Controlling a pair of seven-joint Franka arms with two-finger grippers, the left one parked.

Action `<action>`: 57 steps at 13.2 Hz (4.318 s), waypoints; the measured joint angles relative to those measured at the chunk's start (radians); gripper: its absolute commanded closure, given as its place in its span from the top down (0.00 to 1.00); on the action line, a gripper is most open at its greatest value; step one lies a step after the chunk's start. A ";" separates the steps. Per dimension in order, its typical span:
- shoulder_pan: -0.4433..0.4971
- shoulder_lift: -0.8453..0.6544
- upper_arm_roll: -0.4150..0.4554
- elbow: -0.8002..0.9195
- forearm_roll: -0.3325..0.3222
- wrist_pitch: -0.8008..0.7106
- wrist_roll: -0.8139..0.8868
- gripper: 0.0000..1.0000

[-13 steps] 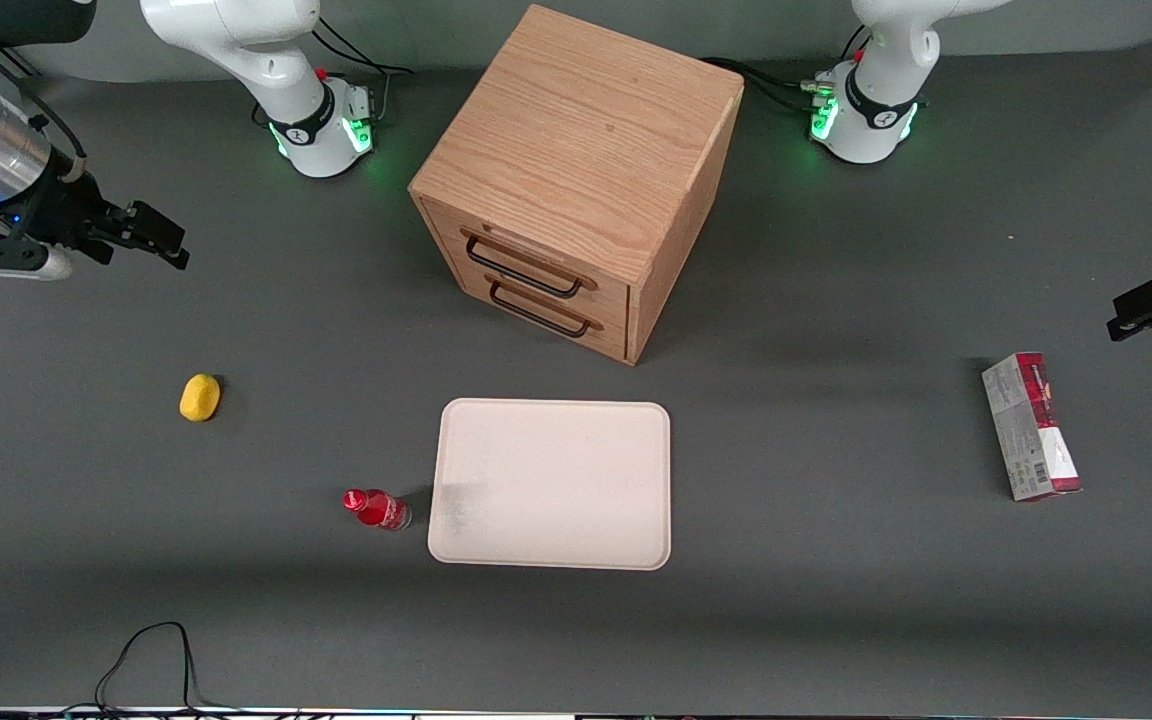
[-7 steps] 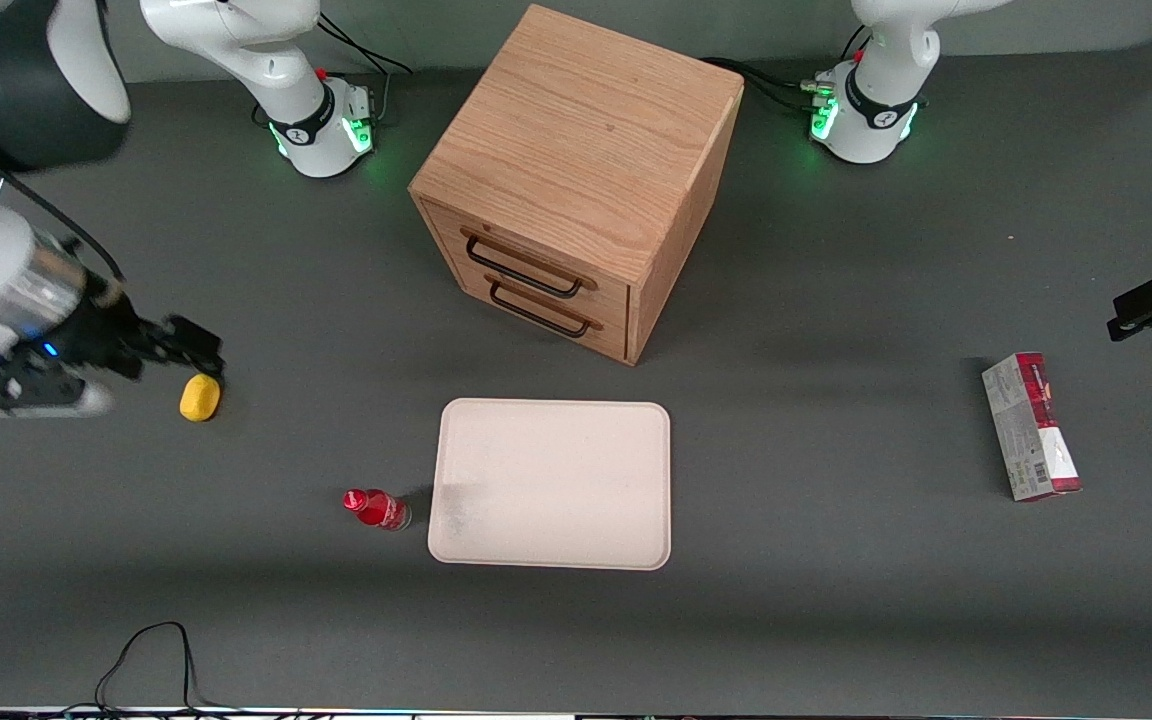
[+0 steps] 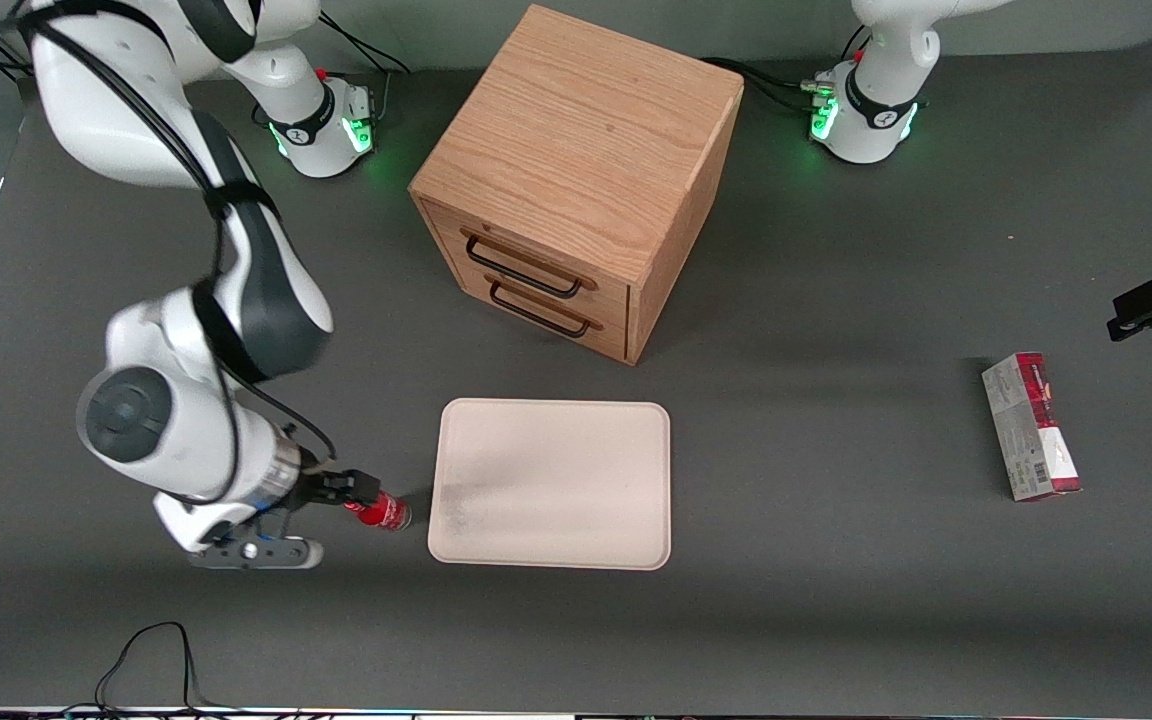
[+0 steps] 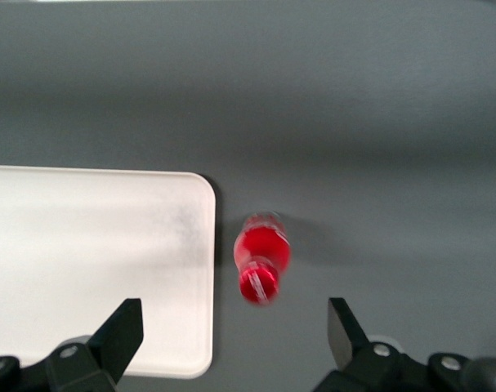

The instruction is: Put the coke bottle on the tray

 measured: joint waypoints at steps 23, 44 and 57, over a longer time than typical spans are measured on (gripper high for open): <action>-0.013 -0.055 0.072 0.135 -0.056 -0.172 0.002 0.13; 0.021 0.214 0.178 0.131 -0.139 0.101 0.040 1.00; -0.093 -0.453 -0.017 -0.232 0.060 -0.247 -0.005 1.00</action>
